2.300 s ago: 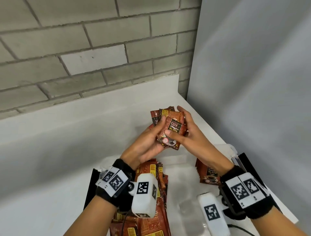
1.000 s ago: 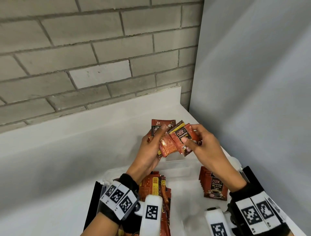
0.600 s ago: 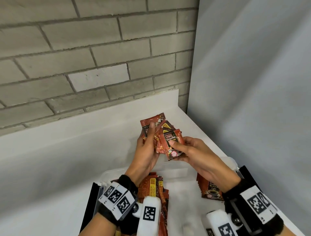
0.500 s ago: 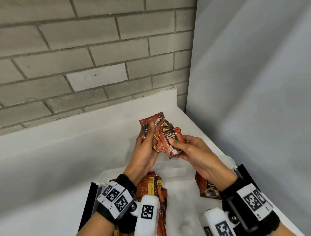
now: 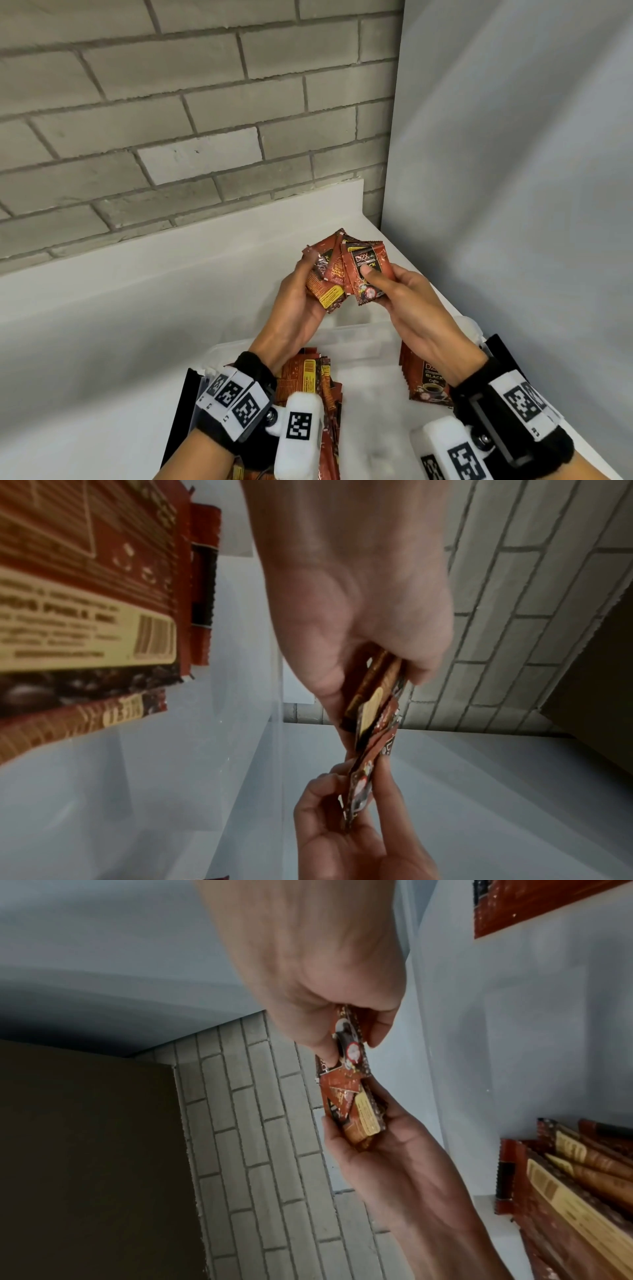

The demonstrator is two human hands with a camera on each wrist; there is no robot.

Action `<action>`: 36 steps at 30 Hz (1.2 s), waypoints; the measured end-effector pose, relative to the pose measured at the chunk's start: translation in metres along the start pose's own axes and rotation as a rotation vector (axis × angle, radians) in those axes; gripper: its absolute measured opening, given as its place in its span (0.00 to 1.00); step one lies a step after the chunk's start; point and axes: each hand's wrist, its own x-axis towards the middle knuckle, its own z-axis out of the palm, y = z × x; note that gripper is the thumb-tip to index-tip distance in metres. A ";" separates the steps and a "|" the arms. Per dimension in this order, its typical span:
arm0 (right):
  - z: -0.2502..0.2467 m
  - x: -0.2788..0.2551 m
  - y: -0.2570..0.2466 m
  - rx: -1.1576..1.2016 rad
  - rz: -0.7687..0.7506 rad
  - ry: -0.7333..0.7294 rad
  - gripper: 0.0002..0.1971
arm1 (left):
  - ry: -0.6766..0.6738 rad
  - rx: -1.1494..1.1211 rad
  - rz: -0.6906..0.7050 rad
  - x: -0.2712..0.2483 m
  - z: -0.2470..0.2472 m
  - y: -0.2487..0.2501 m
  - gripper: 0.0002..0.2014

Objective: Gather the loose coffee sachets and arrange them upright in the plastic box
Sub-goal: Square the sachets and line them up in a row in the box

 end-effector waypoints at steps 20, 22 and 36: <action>-0.002 -0.004 -0.011 -0.109 -0.011 -0.119 0.11 | -0.114 0.110 -0.065 -0.010 0.010 -0.002 0.23; 0.003 -0.009 -0.010 -0.156 -0.005 -0.177 0.13 | -0.161 0.102 -0.098 -0.012 0.011 -0.003 0.19; 0.008 -0.017 -0.007 -0.670 -0.369 -0.350 0.42 | -0.150 0.128 -0.165 -0.018 0.013 0.000 0.11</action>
